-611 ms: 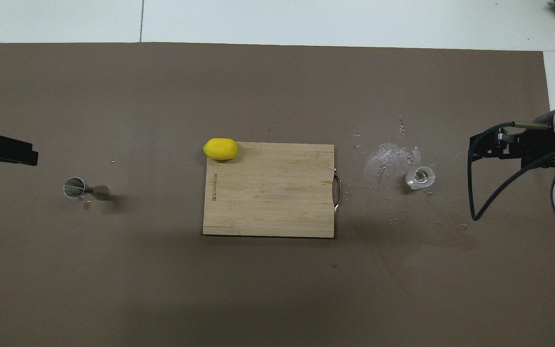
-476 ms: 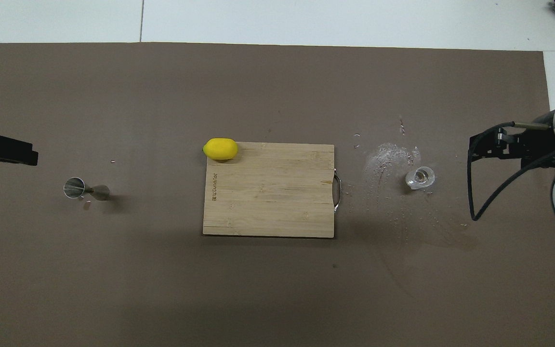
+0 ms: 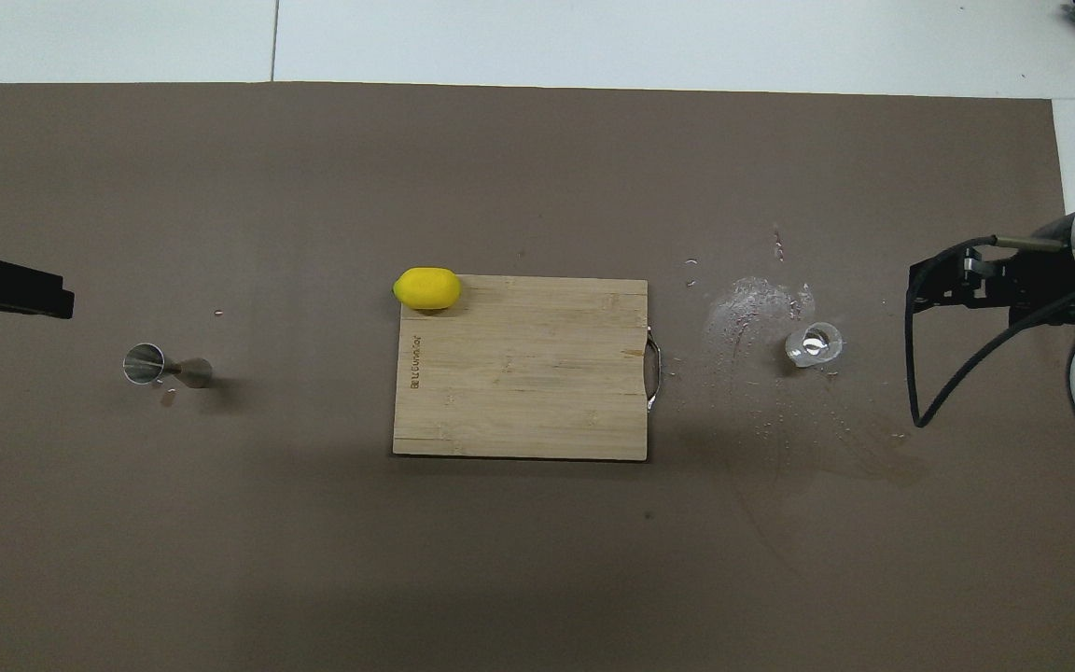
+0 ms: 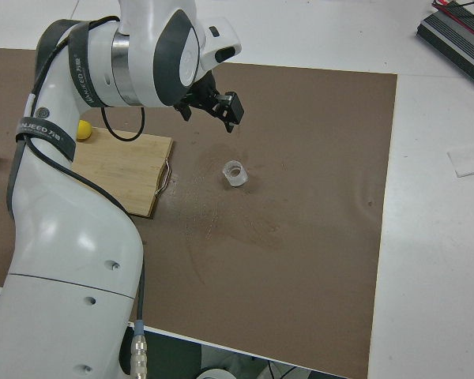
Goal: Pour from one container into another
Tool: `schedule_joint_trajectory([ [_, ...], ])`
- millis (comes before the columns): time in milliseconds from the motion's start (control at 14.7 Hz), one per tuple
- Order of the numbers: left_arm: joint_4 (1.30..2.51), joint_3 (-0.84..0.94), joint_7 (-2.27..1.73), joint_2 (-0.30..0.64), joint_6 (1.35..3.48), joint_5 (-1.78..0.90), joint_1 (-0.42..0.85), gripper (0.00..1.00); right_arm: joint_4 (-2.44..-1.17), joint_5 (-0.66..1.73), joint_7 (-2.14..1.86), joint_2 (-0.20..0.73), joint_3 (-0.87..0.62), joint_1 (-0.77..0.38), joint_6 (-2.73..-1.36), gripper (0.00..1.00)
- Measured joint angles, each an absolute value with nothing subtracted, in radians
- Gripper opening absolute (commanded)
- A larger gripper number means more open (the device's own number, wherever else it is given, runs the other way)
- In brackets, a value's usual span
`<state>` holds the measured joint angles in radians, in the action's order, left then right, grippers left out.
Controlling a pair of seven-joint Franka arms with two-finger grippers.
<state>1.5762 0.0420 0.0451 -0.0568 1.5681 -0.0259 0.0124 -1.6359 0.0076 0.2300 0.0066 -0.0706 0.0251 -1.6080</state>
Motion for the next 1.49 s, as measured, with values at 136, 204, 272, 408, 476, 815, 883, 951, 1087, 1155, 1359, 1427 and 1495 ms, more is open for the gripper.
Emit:
schedule_joint_trajectory([
  [136,1.586,0.042,0.045,-0.056,1.610,-0.026,0.013,1.00,-1.636,0.008,0.230,0.007,-0.071,0.025,-1.608,1.00],
  [204,1.600,0.042,0.045,-0.056,1.641,-0.026,0.013,1.00,-1.636,0.008,0.230,0.007,-0.071,0.025,-1.608,1.00],
  [272,1.619,0.042,0.043,-0.056,1.675,-0.026,0.013,1.00,-1.636,0.008,0.230,0.007,-0.071,0.025,-1.608,1.00],
  [408,1.665,0.043,0.016,-0.055,1.760,-0.026,0.014,1.00,-1.636,0.008,0.230,0.007,-0.071,0.025,-1.608,1.00],
  [476,1.691,0.043,-0.003,-0.055,1.807,-0.026,0.014,1.00,-1.636,0.008,0.230,0.007,-0.071,0.025,-1.608,1.00],
  [815,1.884,0.044,-0.064,-0.076,2.063,-0.026,0.017,1.00,-1.636,0.008,0.230,0.007,-0.071,0.025,-1.608,1.00],
  [883,1.919,0.045,-0.068,-0.083,2.120,-0.026,0.018,1.00,-1.636,0.008,0.230,0.007,-0.071,0.025,-1.608,1.00],
  [951,1.945,0.046,-0.069,-0.089,2.173,-0.026,0.020,1.00,-1.636,0.008,0.230,0.007,-0.071,0.025,-1.608,1.00],
  [1087,1.968,0.050,-0.073,-0.097,2.237,-0.026,0.033,1.00,-1.636,0.008,0.230,0.007,-0.071,0.025,-1.608,1.00],
  [1155,1.972,0.051,-0.079,-0.098,2.248,-0.026,0.038,1.00,-1.636,0.008,0.230,0.007,-0.071,0.025,-1.608,1.00],
  [1359,1.971,0.051,-0.146,-0.101,2.245,-0.026,0.044,1.00,-1.636,0.008,0.230,0.007,-0.071,0.025,-1.608,1.00],
  [1427,1.970,0.051,-0.177,-0.103,2.234,-0.026,0.047,1.00,-1.636,0.008,0.230,0.007,-0.071,0.025,-1.608,1.00],
  [1495,1.968,0.052,-0.195,-0.105,2.197,-0.026,0.049,1.00,-1.636,0.008,0.230,0.007,-0.071,0.025,-1.608,1.00],
])
